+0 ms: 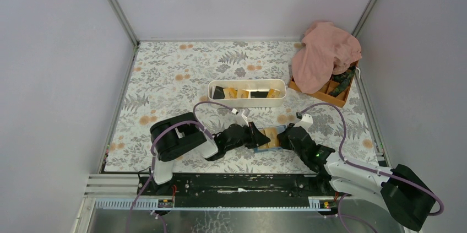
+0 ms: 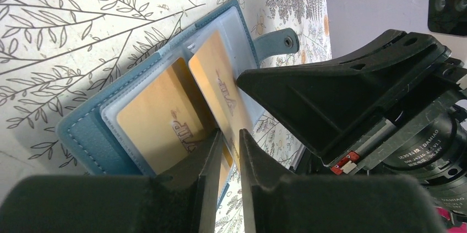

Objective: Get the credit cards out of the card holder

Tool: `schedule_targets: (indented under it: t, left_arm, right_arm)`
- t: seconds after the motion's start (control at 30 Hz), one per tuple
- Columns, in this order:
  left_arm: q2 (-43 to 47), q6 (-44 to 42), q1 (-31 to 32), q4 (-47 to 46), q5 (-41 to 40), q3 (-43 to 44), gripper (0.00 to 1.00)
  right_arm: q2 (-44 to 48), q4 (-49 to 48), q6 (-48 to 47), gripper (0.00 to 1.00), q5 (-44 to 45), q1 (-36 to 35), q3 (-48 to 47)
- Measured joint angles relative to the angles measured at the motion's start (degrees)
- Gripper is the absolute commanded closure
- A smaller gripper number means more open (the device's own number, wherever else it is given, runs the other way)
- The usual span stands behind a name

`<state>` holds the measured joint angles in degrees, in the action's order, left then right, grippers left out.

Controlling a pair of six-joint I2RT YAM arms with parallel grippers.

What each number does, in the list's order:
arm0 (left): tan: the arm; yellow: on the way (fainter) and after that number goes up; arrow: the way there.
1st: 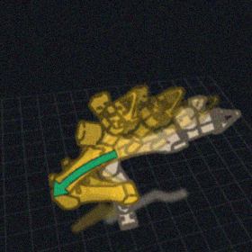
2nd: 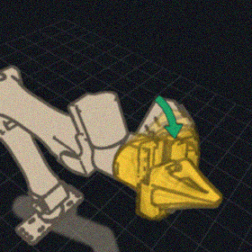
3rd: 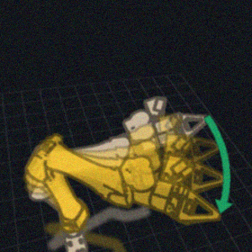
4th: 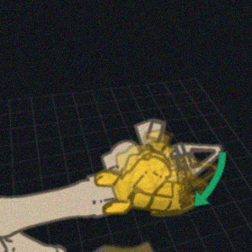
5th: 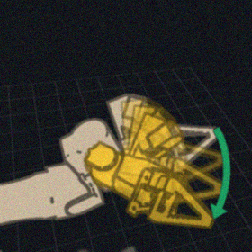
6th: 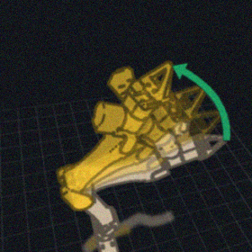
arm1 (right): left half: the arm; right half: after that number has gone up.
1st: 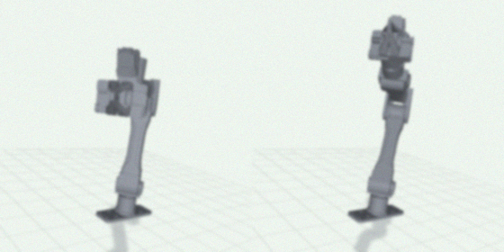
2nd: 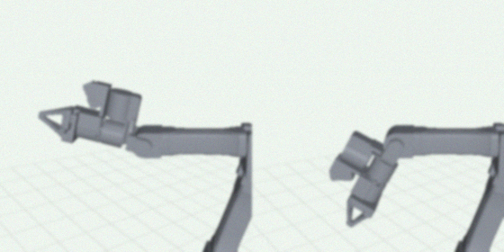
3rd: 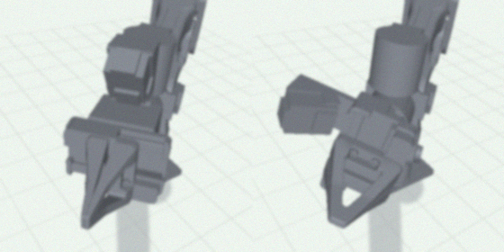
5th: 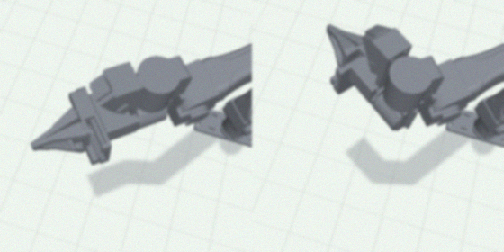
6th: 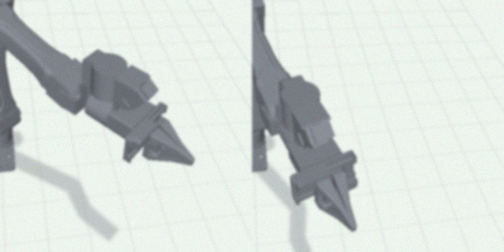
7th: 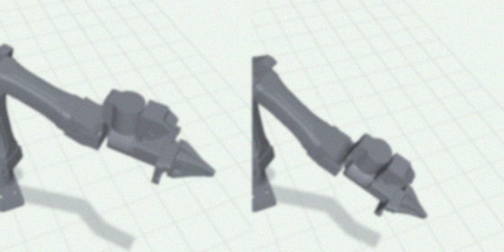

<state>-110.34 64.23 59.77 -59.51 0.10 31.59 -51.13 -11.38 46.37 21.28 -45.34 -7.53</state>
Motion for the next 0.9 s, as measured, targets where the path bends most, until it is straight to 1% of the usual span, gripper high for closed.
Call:
schedule_targets:
  t: [0.07, 0.13, 0.23, 0.43, 0.47, 0.53, 0.6, 0.63, 0.8, 0.9]
  left_arm:
    - [0.0, 0.2, 0.0, -0.3, -0.1, -0.2, 0.84]
    - [0.0, 0.3, 0.0, -0.3, -0.3, -0.3, 0.88]
    - [0.0, 0.6, 0.0, -0.3, -0.4, -0.5, 1.0]
    - [0.0, 0.8, 0.0, -0.5, -0.5, -0.5, 1.0]
    - [0.0, 0.8, 0.0, -0.6, -0.5, -0.5, 1.0]
    - [0.2, 0.8, 0.0, -0.5, -0.5, -0.5, 1.0]
    - [0.8, 0.7, -0.3, -0.5, -0.5, -0.9, 1.0]
    - [1.4, 0.5, -0.7, -0.3, -0.3, -1.3, 1.0]
    - [7.8, -1.1, -3.4, 0.9, 1.6, -5.5, 1.0]
    - [13.2, -2.8, -5.7, 3.9, 2.7, -7.2, 1.0]
  right_arm:
    - [-0.2, -0.2, 0.0, 0.99, 0.0, 0.0, 0.0]
    - [-0.2, -0.2, 0.0, 0.99, 0.0, 0.0, 0.0]
    - [-0.2, -0.3, 0.0, 0.99, 0.0, 0.0, 0.0]
    - [-0.2, -0.3, 0.0, 0.98, 0.0, 0.0, 0.0]
    - [-0.2, -0.3, 0.0, 0.96, 0.0, 0.0, 0.0]
    - [0.0, -0.2, 0.0, 0.87, 0.1, 0.0, 0.0]
    - [0.4, 0.2, 0.1, 0.83, 0.2, 0.0, 0.0]
    - [0.7, 0.4, 0.1, 0.82, 0.2, 0.0, 0.0]
    - [1.0, 0.8, 0.0, 0.82, 0.5, 0.0, 0.0]
    - [1.0, 0.9, 0.0, 0.82, 0.6, 0.0, 0.0]
